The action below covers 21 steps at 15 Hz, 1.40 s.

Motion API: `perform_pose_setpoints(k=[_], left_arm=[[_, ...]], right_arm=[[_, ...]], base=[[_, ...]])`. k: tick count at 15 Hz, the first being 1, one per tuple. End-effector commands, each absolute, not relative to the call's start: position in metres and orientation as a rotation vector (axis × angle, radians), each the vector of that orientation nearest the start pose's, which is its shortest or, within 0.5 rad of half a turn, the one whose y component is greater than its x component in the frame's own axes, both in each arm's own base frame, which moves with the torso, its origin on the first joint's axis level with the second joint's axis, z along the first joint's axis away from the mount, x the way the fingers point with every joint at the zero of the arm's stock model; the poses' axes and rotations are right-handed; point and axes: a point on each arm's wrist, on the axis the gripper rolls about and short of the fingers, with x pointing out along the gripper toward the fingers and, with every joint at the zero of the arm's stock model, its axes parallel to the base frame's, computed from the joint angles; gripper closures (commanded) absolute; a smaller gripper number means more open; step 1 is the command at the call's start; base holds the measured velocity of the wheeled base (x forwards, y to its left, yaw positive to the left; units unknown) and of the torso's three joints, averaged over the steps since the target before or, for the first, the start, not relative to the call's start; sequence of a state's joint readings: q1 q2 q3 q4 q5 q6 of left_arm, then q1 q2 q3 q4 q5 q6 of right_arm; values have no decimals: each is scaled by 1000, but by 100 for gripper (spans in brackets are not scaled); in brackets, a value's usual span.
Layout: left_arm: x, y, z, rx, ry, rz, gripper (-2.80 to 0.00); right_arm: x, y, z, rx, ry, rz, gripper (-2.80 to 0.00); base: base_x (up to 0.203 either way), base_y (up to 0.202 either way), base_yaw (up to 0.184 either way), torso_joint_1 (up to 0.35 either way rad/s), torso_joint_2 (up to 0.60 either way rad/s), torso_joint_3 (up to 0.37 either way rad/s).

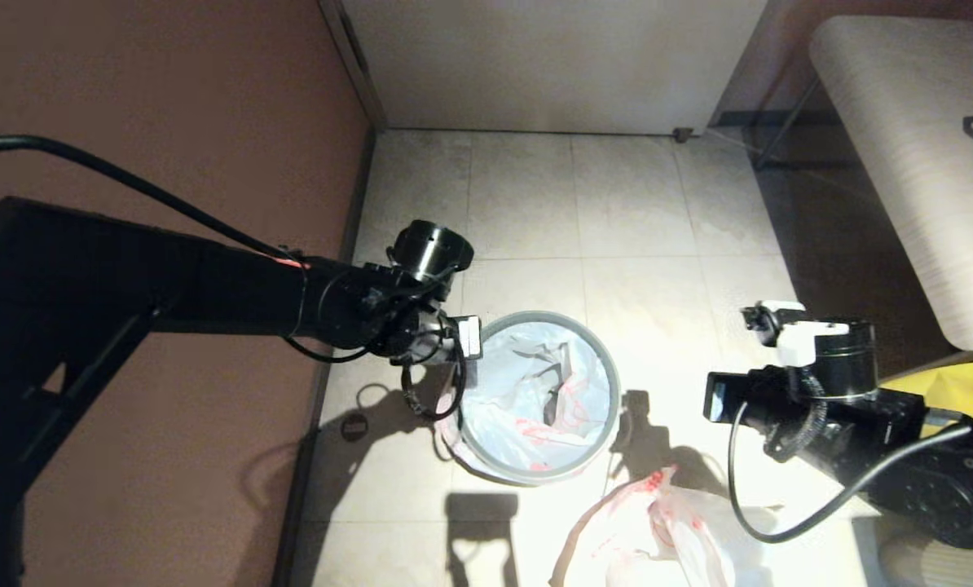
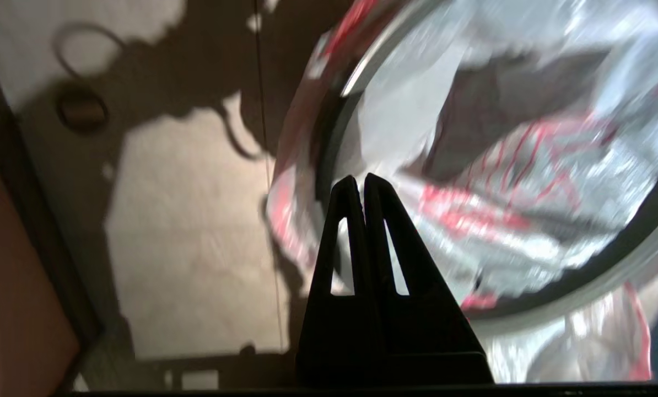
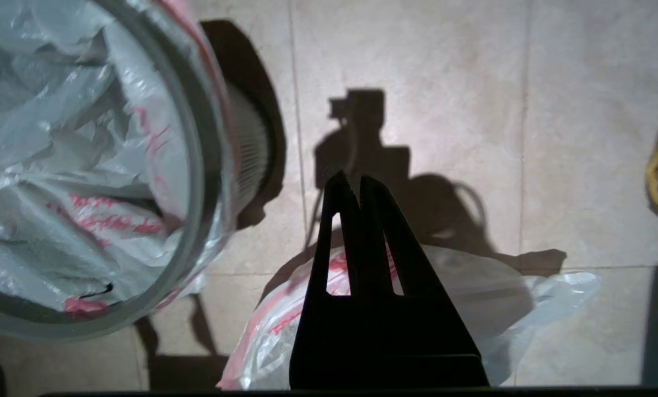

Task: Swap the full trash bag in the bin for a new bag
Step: Place the trash can ring on the trash can

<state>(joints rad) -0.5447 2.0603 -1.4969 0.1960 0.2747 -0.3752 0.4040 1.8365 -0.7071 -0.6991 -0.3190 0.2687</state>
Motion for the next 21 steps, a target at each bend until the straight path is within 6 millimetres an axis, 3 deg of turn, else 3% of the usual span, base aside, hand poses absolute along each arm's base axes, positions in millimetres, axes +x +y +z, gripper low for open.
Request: perform_pose_setpoints(k=[1,3,5,8,13,18,21], left_arm=[[338,-183,147,-105,813,-151,0],[328,-172,138,-231,866,-354,0],[332,-159,131,-334,867,-526,0],[362,-138,109,-389,794,-518,0],[375,-121,92,-431,808,-694,0],[387,-124,74,-423,759,-709,0],[396,-125,56,-422,785,-694,0]], right_arm=[[309,146,117,154,461,84,0],[307,152,132,326,539,305,0],[308,148,138,475,661,485,0],[340,144,112,547,720,539,0],[384,142,86,681,689,676,0],[407,132,52,703,692,716,0],[412,126,47,706,660,728,0]], base=[[0,0,0,0,0,0],[0,0,0,0,0,0],[0,0,0,0,0,0],[0,0,0,0,0,0],[0,0,0,0,0,0],[0,0,0,0,0,0],[0,0,0,0,0,0]])
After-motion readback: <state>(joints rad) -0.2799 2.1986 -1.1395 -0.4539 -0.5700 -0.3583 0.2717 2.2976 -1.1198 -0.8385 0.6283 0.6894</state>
